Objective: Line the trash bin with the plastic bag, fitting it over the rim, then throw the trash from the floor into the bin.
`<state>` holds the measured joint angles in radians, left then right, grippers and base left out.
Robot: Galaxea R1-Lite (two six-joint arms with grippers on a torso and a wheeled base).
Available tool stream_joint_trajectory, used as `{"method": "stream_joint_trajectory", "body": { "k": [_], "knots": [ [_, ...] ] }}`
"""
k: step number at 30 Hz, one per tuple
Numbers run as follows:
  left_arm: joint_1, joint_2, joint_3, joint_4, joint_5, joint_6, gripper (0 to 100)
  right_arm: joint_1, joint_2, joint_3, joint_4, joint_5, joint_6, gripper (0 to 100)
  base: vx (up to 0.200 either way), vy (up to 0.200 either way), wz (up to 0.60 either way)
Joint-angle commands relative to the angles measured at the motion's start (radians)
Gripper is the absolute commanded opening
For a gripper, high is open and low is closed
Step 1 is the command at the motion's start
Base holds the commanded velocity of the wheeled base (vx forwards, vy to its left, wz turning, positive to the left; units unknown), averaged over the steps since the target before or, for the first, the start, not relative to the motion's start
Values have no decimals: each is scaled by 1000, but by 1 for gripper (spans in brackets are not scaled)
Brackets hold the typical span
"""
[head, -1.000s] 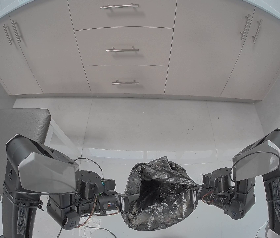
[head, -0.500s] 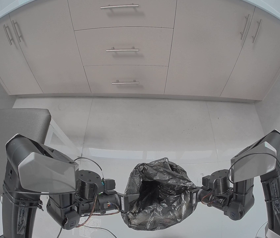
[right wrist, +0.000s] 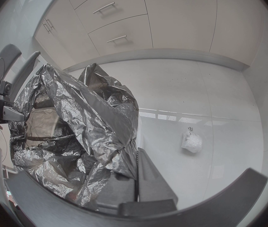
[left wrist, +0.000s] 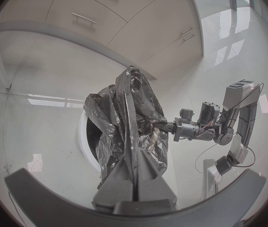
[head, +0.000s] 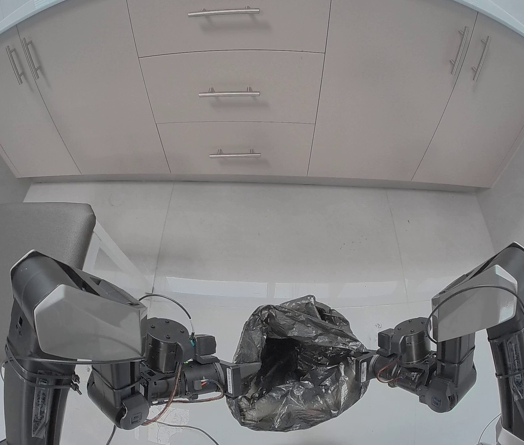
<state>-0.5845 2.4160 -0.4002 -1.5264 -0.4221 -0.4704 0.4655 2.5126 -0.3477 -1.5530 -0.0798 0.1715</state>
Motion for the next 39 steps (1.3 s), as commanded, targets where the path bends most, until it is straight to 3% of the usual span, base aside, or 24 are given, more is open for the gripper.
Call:
{"method": "stream_joint_trajectory", "body": {
  "k": [1, 31, 32, 39],
  "knots": [
    [0, -1, 1, -1, 0, -1, 0, 1, 2, -1, -18, 0, 2, 0, 0, 0, 0],
    [-2, -1, 3, -1, -4, -2, 0, 7, -4, 29, -18, -2, 2, 0, 0, 0, 0],
    [-2, -1, 3, -1, -4, -2, 0, 7, -4, 29, -18, -3, 2, 100, 0, 0, 0],
    [-2, -3, 4, -1, -4, -2, 0, 10, -29, 41, -18, -2, 3, 100, 0, 0, 0]
  ]
}}
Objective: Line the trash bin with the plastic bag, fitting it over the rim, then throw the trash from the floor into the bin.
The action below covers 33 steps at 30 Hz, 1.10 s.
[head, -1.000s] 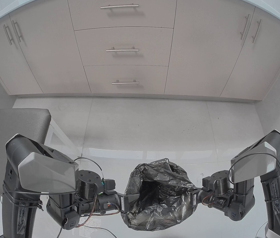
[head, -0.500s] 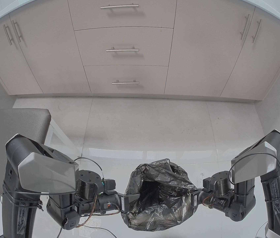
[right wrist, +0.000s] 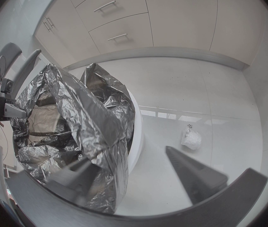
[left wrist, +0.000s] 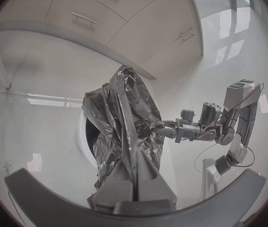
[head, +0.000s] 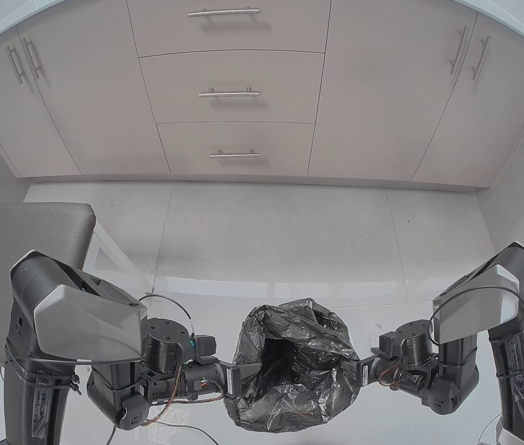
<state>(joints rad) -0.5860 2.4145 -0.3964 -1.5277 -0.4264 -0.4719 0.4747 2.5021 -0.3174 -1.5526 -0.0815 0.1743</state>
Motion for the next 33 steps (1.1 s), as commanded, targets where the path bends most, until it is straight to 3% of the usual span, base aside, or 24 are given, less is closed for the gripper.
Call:
{"method": "stream_joint_trajectory", "body": {
  "k": [1, 9, 23, 33],
  "knots": [
    [0, -2, 1, 0, 0, -1, 0, 1, -19, 11, -18, 0, 1, 100, 0, 0, 0],
    [0, -5, 5, -2, 0, -1, 0, 10, -86, 24, -18, 0, -18, 100, 0, 0, 0],
    [2, 5, -2, 0, 3, 9, 0, 1, -32, -42, -18, -6, -67, 100, 0, 0, 0],
    [3, 2, -4, -2, 3, 7, 0, -37, -29, -61, -18, -83, -88, 100, 0, 0, 0]
  ]
}}
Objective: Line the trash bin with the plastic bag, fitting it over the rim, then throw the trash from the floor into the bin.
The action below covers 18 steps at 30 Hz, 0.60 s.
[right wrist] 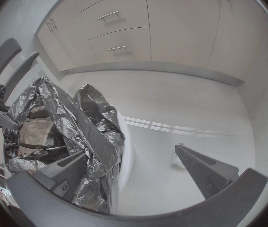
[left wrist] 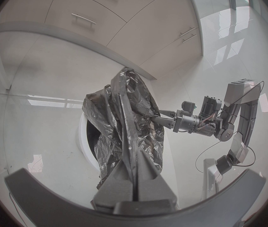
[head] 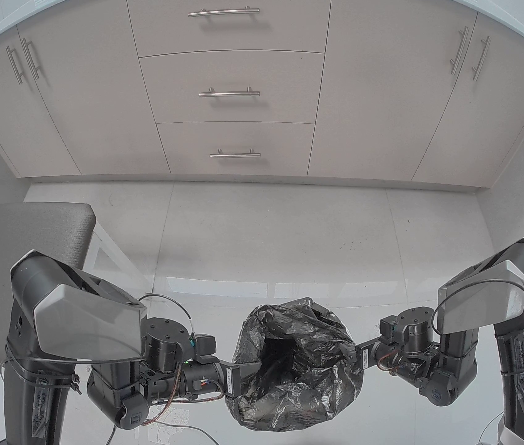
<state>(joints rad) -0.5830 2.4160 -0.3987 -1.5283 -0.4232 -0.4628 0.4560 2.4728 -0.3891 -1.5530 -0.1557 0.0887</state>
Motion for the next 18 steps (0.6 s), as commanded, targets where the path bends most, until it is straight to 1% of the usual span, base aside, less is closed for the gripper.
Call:
{"method": "stream_joint_trajectory", "body": {
  "k": [1, 2, 3, 8, 18],
  "knots": [
    [-1, 0, -2, -1, 0, -2, 0, -23, -2, 10, -18, -15, -7, 100, 0, 0, 0],
    [-1, 0, -2, -1, 0, -2, 0, -23, -2, 10, -18, -15, -7, 100, 0, 0, 0],
    [-3, 2, -12, -1, 0, -2, 0, -46, 0, 7, -18, -31, -26, 100, 0, 0, 0],
    [-3, 3, -17, -1, 0, 0, 0, -79, 11, -5, -18, -33, -43, 100, 0, 0, 0],
    [-18, -1, -6, -1, 0, 0, 0, -74, 37, -54, -18, -31, -44, 100, 0, 0, 0]
  ]
}}
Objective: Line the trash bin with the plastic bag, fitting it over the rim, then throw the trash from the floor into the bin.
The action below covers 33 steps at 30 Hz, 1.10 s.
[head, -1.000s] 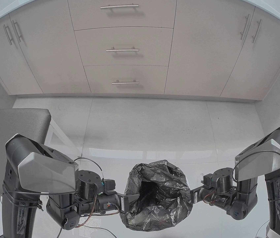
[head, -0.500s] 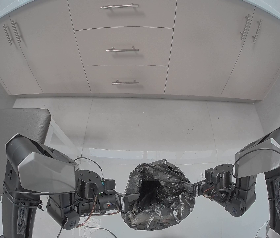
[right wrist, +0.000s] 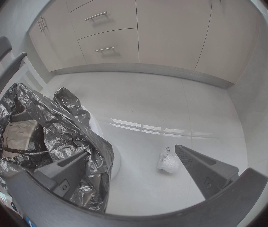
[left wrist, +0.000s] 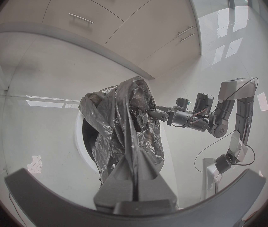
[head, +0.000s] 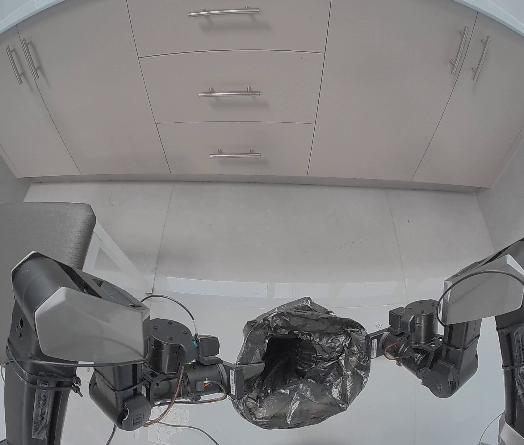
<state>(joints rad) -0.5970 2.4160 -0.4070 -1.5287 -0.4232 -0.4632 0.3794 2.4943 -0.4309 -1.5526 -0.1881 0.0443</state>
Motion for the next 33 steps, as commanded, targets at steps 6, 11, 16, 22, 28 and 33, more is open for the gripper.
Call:
{"method": "stream_joint_trajectory", "body": {
  "k": [6, 11, 16, 22, 28, 33],
  "knots": [
    [-4, -3, -1, 5, 0, -2, 0, 18, -23, 35, -18, 7, 0, 100, 0, 0, 0],
    [-4, 0, -6, 7, 0, -3, 0, 110, -133, 83, -18, 27, 0, 100, 0, 0, 0],
    [-3, 0, -6, 7, 0, -3, 0, 158, -146, 60, -6, 27, -17, 100, 0, 0, 0],
    [-3, 0, -7, 7, 0, -3, 0, 173, -132, -55, 104, 27, -27, 100, 0, 0, 0],
    [-3, -3, -9, 7, 0, -6, 0, 177, -129, -218, 290, 27, -34, 100, 0, 0, 0],
    [2, -8, -13, 10, 0, -9, 0, 190, -89, -355, 404, 22, -35, 100, 0, 0, 0]
  ]
}}
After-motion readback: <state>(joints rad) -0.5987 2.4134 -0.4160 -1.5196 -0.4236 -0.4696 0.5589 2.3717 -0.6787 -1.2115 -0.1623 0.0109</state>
